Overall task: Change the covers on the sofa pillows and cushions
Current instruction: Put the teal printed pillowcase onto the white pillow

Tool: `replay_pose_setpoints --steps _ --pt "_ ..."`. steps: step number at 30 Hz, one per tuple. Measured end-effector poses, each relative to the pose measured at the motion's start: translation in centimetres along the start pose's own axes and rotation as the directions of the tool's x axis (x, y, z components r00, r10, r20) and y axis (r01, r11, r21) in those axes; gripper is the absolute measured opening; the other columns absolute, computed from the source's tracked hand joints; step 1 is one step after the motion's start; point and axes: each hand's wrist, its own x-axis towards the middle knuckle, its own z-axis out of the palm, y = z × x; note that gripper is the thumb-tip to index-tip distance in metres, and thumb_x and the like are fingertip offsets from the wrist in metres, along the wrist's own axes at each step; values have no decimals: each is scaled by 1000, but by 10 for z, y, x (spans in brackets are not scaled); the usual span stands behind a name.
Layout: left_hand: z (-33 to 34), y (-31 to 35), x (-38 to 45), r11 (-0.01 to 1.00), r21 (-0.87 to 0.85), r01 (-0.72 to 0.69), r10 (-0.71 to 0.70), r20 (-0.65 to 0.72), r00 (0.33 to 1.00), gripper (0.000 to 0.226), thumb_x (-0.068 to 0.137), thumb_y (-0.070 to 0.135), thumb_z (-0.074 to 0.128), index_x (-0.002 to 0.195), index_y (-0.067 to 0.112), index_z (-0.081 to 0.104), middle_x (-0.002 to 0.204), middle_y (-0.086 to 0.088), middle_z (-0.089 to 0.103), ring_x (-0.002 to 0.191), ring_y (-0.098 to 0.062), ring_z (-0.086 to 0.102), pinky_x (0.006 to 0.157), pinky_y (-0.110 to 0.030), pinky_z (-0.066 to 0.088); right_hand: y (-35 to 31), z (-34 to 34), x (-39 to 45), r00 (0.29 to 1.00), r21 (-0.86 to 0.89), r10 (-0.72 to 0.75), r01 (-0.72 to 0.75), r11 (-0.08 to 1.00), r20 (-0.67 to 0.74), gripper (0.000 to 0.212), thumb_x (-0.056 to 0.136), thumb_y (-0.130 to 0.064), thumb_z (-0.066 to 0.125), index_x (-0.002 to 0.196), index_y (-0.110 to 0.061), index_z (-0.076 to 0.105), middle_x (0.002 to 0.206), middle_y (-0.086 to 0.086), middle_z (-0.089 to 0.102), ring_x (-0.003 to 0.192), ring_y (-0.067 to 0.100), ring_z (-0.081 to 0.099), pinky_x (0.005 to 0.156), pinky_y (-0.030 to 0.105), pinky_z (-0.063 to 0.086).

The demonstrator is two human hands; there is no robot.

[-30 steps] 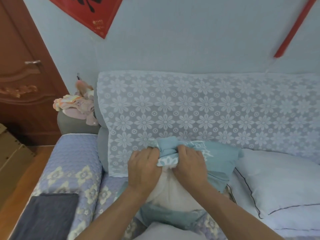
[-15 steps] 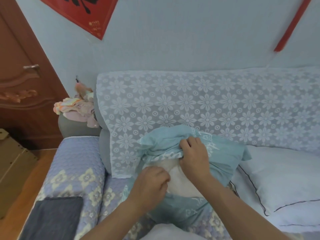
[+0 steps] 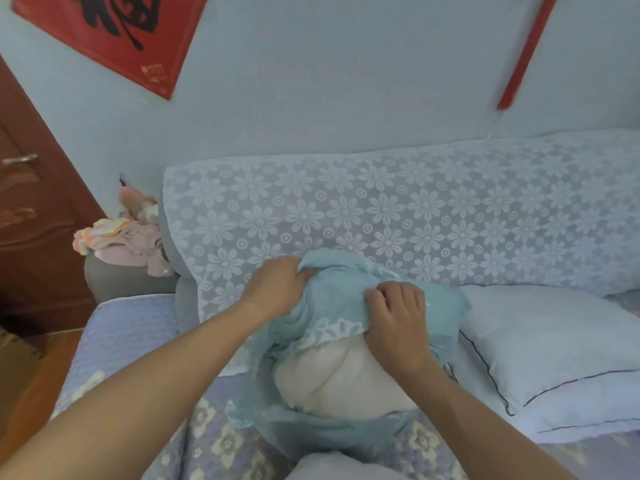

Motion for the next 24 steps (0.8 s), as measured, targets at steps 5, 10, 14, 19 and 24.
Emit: replay_pose_setpoints --steps 5,10,14,19,24 --pt "-34 -28 65 693 -601 398 -561 -103 821 20 100 19 54 96 5 67 104 -16 69 99 -30 65 83 -36 54 27 -25 -14 997 -111 36 -43 993 -64 39 50 18 46 76 -7 60 81 12 57 77 27 41 70 39 32" --pt "-74 -56 80 685 -638 352 -548 -133 826 33 101 24 54 121 0 64 116 -9 66 103 -26 62 87 -34 50 86 -24 -149 803 -228 231 -122 966 549 53 29 15 73 62 -17 46 63 0 44 58 24 42 43 35 37" --pt "-56 -35 48 972 -210 106 -100 40 994 34 104 35 51 92 13 74 95 -7 71 90 -25 65 73 -28 48 56 -6 -100 628 -25 463 -577 817 626 31 75 9 67 93 -16 64 90 -3 55 77 17 54 65 28 40" --pt "-50 -36 14 942 -323 96 -64 111 992 26 103 42 52 98 30 75 91 11 75 85 -9 69 75 -22 52 15 25 15 68 239 502 -929 -283 862 19 103 -23 49 116 -14 59 100 9 62 87 23 61 77 36 55" --pt "-57 -68 0 878 -441 185 -216 -21 976 28 103 36 56 100 17 76 99 -4 76 97 -24 70 92 -40 53 -4 52 33 -298 -68 225 -727 -683 928 19 94 -29 64 93 -12 57 72 10 61 63 22 61 56 33 53"
